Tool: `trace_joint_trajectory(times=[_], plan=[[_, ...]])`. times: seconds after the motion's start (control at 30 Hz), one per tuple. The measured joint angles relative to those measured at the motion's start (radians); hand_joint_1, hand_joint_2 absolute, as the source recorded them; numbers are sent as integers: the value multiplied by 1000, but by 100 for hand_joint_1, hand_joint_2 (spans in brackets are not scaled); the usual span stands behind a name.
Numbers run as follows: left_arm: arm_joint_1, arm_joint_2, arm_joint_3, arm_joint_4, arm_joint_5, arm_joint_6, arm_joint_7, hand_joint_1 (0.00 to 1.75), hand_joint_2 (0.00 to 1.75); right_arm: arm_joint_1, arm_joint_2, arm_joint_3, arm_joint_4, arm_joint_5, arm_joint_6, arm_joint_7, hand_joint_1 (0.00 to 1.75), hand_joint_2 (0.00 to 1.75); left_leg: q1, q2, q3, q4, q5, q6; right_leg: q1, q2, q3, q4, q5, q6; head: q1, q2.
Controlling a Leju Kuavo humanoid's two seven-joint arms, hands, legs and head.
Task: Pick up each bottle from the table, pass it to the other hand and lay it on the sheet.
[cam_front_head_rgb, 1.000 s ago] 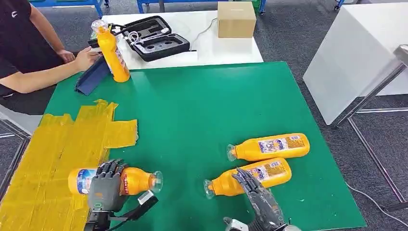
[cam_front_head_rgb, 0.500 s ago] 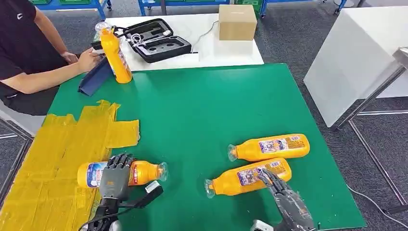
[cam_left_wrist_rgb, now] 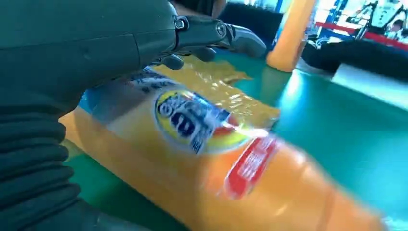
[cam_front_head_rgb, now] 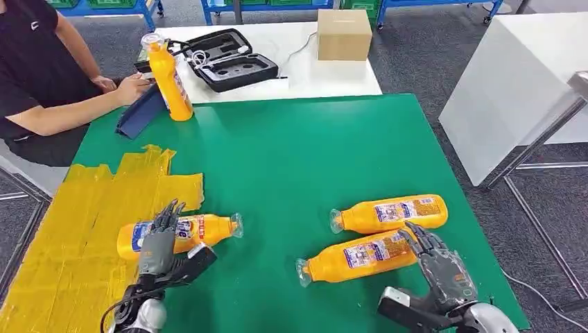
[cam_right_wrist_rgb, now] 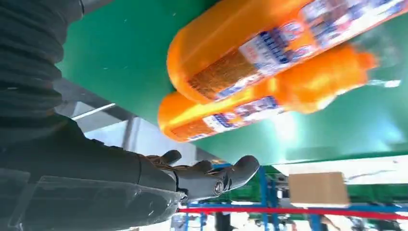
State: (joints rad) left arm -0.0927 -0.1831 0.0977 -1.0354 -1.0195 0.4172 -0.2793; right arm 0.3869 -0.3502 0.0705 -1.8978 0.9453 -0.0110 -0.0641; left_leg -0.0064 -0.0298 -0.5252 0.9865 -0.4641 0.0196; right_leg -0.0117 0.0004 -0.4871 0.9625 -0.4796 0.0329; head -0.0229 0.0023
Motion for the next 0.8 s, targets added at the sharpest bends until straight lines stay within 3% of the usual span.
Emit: trace_joint_trajectory(times=[0.13,0.6,0.8], plan=[[35,-19,24,-98,227,-109,-78,0,0,-22,27,-7,40,34,12,-2,0,175,0,2,-5,1,1,1,0,1,1,0,2,2,0,0],[86,-34,52,-196,254,-125,-90,0,0,-57,60,-7,96,38,13,-2,0,175,0,2,-12,1,1,1,0,1,-6,0,2,2,0,0],[104,-48,63,-243,384,-162,-158,0,0,-87,66,8,130,54,28,11,0,175,0,2,-13,1,1,1,0,1,-7,0,2,2,0,0]])
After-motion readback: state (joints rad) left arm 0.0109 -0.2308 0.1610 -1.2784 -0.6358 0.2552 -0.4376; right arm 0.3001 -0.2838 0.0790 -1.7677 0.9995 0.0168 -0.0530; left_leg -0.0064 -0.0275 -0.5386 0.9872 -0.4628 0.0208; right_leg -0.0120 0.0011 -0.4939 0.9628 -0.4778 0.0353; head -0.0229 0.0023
